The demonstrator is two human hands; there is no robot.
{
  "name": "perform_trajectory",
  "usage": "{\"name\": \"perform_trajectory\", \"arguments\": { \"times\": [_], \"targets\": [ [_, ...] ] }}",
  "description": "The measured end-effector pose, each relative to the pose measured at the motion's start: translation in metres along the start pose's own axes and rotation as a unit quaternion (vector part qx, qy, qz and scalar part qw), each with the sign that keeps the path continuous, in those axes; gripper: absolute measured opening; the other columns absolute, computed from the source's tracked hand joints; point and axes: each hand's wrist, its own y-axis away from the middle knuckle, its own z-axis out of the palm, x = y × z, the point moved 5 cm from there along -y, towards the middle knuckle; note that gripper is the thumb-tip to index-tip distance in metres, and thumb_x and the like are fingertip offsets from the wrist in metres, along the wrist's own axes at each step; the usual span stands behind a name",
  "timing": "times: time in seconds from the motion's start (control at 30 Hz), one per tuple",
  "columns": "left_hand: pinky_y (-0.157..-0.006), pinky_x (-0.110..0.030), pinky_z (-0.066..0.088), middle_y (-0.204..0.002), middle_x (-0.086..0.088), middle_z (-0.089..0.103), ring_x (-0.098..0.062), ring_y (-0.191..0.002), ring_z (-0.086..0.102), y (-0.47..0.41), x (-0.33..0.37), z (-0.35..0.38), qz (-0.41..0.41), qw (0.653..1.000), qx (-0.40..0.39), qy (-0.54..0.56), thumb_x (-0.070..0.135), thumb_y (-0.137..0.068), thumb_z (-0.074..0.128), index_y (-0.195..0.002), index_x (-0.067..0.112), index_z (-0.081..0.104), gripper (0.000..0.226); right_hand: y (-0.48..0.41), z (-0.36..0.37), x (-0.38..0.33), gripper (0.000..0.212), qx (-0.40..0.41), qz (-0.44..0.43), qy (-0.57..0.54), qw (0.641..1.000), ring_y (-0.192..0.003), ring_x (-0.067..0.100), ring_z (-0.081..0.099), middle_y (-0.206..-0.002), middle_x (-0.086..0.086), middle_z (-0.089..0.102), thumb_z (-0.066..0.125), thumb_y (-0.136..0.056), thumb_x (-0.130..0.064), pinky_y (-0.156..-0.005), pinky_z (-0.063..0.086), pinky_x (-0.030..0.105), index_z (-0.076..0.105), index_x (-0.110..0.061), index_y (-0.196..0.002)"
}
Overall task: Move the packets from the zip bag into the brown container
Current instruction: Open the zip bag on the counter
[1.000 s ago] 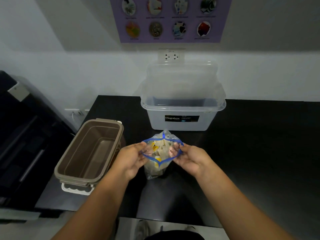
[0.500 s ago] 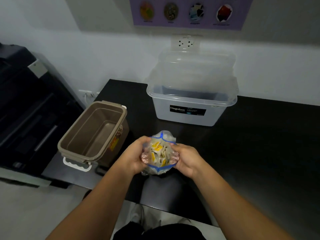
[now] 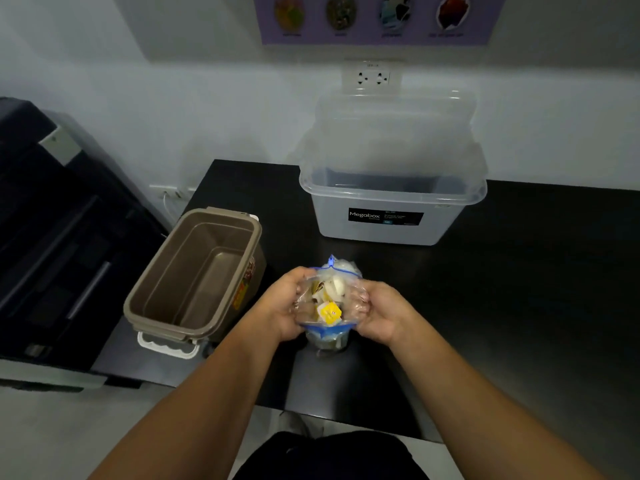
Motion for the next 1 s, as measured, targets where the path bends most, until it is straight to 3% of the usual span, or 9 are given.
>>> {"name": "perform_trajectory", "arguments": {
  "times": [0.1,0.17,0.33,0.43,0.53,0.6,0.73,0.87,1.0],
  "targets": [
    [-0.030,-0.011,0.031,-0.036,0.001,0.044,-0.011,-0.022,0.039,-0.001,0.005,0.002,-0.026,0.999,-0.016,-0.028,0.026,-0.095,0.050,-0.044,0.011,0.051,0.053,0.004,-0.003,0.002,0.052,-0.027,-0.014,0.018,0.999,-0.033,0.013,0.053,-0.045,0.002,0.054,0.046,-0.101,-0.012,-0.042,0.048,0.026,0.064,-0.009,-0.052],
    [-0.028,-0.010,0.032,-0.033,-0.002,0.045,-0.013,-0.020,0.042,0.002,0.011,0.006,-0.022,0.999,-0.026,-0.031,0.024,-0.101,0.045,-0.040,0.009,0.052,0.063,0.006,-0.004,0.001,0.045,-0.041,-0.029,0.026,0.998,-0.038,0.014,0.055,-0.048,0.002,0.056,0.054,-0.097,-0.019,-0.045,0.051,0.025,0.067,-0.010,-0.056],
    [-0.039,-0.016,0.042,-0.044,0.001,0.042,-0.013,-0.032,0.042,-0.023,0.010,-0.009,-0.049,0.999,0.015,0.005,0.024,-0.095,0.055,-0.050,0.014,0.046,0.047,-0.007,-0.013,0.004,0.032,0.037,-0.082,0.069,0.994,-0.093,0.034,0.075,-0.108,0.021,0.077,0.059,-0.104,-0.029,-0.082,0.061,0.044,0.075,-0.003,-0.115],
    [-0.053,-0.026,0.038,-0.053,0.003,0.041,-0.013,-0.045,0.041,-0.028,0.007,-0.018,-0.023,0.999,0.042,-0.019,0.025,-0.088,0.059,-0.058,0.021,0.044,0.034,-0.012,-0.018,0.004,0.028,0.129,-0.164,0.149,0.967,-0.068,0.022,0.065,-0.083,0.012,0.069,0.059,-0.105,-0.035,-0.062,0.051,0.036,0.066,-0.009,-0.097],
    [-0.040,-0.020,0.040,-0.047,0.002,0.044,-0.012,-0.034,0.043,-0.030,0.013,-0.010,-0.040,0.999,-0.010,-0.029,0.021,-0.091,0.056,-0.056,0.016,0.047,0.037,-0.013,-0.018,0.001,0.033,0.210,-0.226,0.228,0.924,-0.075,0.027,0.066,-0.084,0.018,0.067,0.055,-0.107,-0.035,-0.072,0.059,0.048,0.063,-0.010,-0.087],
    [-0.040,-0.021,0.041,-0.051,0.000,0.051,-0.013,-0.036,0.046,-0.024,0.016,-0.004,-0.031,0.995,-0.046,-0.085,0.026,-0.088,0.063,-0.068,0.013,0.057,0.025,-0.007,-0.014,-0.001,0.032,0.238,-0.235,0.226,0.915,-0.077,0.024,0.065,-0.085,0.013,0.067,0.051,-0.109,-0.033,-0.066,0.055,0.040,0.062,-0.011,-0.089],
    [-0.073,-0.042,0.063,-0.082,-0.006,0.078,-0.024,-0.074,0.076,-0.029,0.028,0.000,0.045,0.978,-0.040,-0.198,0.040,-0.088,0.075,-0.104,0.010,0.072,0.034,-0.009,-0.013,-0.002,0.028,0.221,-0.204,0.153,0.941,-0.068,0.019,0.069,-0.086,0.009,0.071,0.051,-0.109,-0.033,-0.047,0.050,0.027,0.066,-0.012,-0.096],
    [-0.059,-0.027,0.054,-0.075,-0.002,0.076,-0.019,-0.070,0.073,-0.036,0.032,-0.003,0.092,0.969,-0.009,-0.230,0.036,-0.097,0.065,-0.093,0.009,0.075,0.029,-0.009,-0.004,0.002,0.028,0.171,-0.165,0.083,0.968,-0.048,0.013,0.054,-0.062,0.002,0.059,0.052,-0.109,-0.031,-0.044,0.043,0.026,0.063,-0.012,-0.092],
    [-0.066,-0.034,0.059,-0.068,-0.001,0.071,-0.018,-0.066,0.070,-0.041,0.030,-0.003,0.052,0.981,-0.010,-0.186,0.035,-0.099,0.063,-0.083,0.011,0.071,0.029,-0.005,0.000,0.002,0.027,0.126,-0.159,0.065,0.977,-0.089,0.030,0.078,-0.098,0.016,0.080,0.061,-0.104,-0.029,-0.072,0.063,0.039,0.072,-0.005,-0.111]
  ]
}}
